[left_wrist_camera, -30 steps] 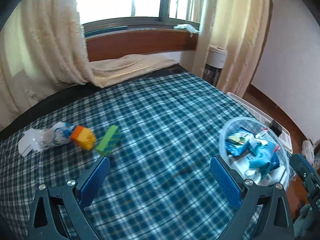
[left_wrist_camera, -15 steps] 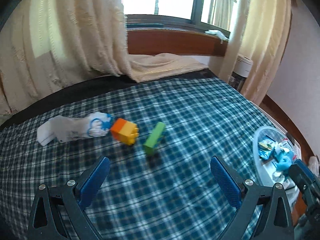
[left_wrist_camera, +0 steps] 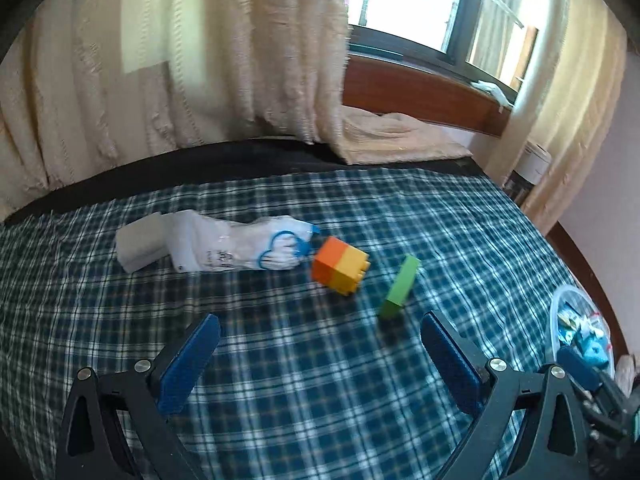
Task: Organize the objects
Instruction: 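Move both grippers back toward the orange-yellow and green toy blocks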
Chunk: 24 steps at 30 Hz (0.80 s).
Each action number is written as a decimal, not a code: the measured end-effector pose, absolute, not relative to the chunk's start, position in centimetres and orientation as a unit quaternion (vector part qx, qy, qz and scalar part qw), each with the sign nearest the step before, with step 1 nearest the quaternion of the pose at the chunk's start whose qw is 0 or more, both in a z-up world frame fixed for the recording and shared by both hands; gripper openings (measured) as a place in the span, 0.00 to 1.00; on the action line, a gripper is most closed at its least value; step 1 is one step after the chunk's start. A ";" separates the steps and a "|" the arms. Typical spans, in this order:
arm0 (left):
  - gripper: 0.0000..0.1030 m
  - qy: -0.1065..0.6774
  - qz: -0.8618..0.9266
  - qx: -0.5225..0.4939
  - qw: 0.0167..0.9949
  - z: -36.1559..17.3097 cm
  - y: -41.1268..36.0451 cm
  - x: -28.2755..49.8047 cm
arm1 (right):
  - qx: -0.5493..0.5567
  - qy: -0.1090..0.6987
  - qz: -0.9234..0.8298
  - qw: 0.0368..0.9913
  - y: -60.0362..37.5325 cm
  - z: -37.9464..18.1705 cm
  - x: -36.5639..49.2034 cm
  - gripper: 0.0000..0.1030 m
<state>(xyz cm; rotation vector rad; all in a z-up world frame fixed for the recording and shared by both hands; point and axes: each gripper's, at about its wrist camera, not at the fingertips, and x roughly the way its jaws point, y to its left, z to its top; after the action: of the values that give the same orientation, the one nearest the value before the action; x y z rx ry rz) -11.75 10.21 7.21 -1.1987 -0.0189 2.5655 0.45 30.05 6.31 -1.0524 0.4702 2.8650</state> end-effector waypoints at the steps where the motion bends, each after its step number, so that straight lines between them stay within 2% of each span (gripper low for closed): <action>1: 0.99 -0.011 0.895 -0.419 0.151 7.2 9.8 -12.0 | -0.345 0.151 0.926 0.022 29.7 6.1 -0.1 0.66; 12: 0.99 -0.055 0.892 -0.434 0.117 6.9 6.4 -14.1 | -0.391 0.125 0.912 -0.014 26.4 3.5 -6.7 0.66; 24: 0.99 -0.054 0.886 -0.447 0.114 6.0 5.9 -15.0 | -0.426 0.076 0.901 -0.037 24.6 1.2 -12.8 0.66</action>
<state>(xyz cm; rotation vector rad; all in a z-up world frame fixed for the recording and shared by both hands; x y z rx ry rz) -15.02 5.95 5.98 -1.3116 -0.1575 2.5974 -12.84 24.57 1.16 -1.3705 0.2439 2.8986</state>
